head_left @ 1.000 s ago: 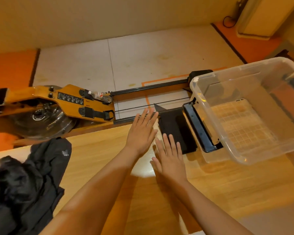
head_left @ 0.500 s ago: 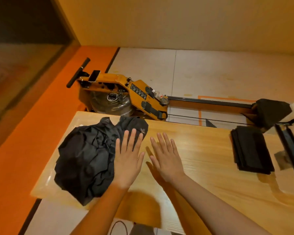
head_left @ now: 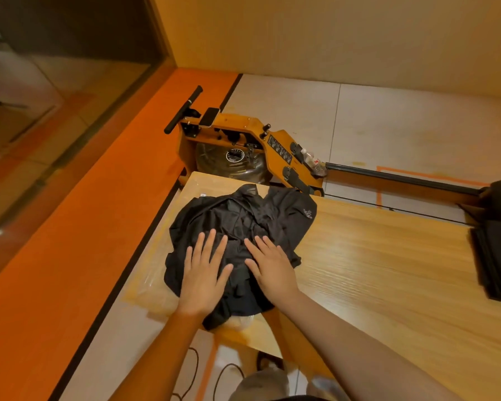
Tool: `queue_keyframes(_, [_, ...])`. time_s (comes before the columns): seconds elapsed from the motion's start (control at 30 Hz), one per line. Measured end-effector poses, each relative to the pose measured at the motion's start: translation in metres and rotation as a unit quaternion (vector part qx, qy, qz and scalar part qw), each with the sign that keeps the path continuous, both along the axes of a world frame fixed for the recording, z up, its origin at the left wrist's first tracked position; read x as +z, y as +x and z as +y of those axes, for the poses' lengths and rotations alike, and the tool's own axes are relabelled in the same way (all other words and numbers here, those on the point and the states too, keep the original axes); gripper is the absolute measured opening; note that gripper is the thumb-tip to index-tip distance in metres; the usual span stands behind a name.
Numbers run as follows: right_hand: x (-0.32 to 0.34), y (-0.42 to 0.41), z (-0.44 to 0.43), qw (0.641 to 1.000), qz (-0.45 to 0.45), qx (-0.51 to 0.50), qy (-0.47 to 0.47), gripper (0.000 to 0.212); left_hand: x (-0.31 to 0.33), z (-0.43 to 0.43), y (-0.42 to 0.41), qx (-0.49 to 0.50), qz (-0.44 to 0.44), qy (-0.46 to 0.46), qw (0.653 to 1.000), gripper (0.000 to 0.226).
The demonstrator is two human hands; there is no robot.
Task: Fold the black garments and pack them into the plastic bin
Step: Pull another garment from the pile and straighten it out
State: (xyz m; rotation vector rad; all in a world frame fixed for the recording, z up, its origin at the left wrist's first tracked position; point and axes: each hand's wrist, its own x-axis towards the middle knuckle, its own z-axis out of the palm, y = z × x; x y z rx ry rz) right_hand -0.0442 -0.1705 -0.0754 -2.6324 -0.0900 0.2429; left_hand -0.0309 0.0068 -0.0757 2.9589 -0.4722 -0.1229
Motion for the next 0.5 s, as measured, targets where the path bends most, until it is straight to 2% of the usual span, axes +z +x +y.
queue_keyframes(0.1, [-0.004,-0.001,0.002,0.994,-0.085,-0.054,0.031,0.036,0.007,0.002,0.003,-0.002,-0.03,-0.046,0.998,0.06])
queue_keyframes(0.17, [0.001,-0.001,0.001,0.988,-0.125,-0.083,0.047,0.023,0.013,0.001,0.005,0.004,-0.072,-0.081,0.994,0.054])
queue_keyframes(0.27, [0.018,-0.001,-0.003,0.992,-0.085,-0.08,0.054,0.025,0.022,0.0,0.009,0.012,-0.131,-0.129,0.983,0.045])
queue_keyframes(0.4, [0.03,-0.01,-0.009,0.986,-0.044,-0.091,0.131,0.018,0.037,-0.001,0.011,0.016,-0.124,-0.162,0.979,0.036])
queue_keyframes(0.43, [0.031,-0.013,-0.009,0.984,-0.038,-0.101,0.14,0.02,0.04,-0.002,0.011,0.016,-0.117,-0.162,0.98,0.035])
queue_keyframes(0.5, [0.028,-0.013,-0.014,0.981,-0.052,-0.13,0.138,0.037,0.043,-0.008,0.01,0.015,-0.106,-0.167,0.98,0.04])
